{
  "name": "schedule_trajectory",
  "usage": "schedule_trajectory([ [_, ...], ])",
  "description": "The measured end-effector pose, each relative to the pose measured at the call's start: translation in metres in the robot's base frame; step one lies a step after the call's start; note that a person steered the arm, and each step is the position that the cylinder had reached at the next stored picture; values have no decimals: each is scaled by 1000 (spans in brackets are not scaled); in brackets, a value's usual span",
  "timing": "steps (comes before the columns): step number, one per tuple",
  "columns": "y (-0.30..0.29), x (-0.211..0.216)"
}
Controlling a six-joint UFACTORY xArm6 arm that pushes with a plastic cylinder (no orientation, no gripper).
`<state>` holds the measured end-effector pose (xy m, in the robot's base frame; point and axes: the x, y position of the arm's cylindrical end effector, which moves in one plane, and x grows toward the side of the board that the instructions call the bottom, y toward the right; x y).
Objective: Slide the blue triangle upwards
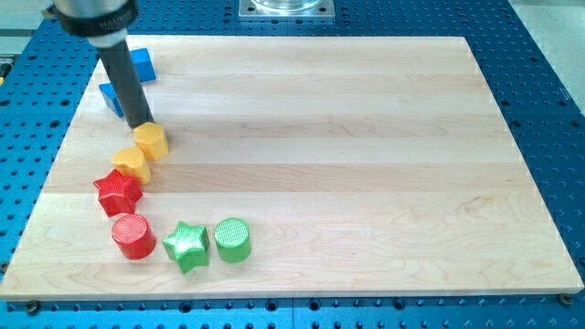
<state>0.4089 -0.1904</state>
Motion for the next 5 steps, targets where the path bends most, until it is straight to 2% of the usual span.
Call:
schedule_trajectory([
  [1,6,39],
  [2,-42,35],
  [3,-50,30],
  [5,-29,-45],
])
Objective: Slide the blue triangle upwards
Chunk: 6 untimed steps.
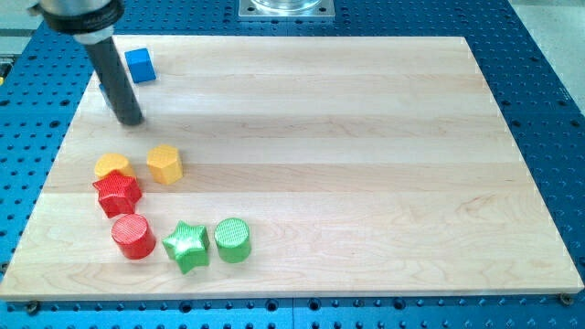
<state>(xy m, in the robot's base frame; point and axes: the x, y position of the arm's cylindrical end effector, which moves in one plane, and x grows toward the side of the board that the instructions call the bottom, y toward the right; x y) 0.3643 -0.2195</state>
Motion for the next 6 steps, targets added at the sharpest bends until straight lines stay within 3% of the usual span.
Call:
schedule_trajectory([
  [3,-82,8],
  [5,-86,13],
  [6,-85,-4],
])
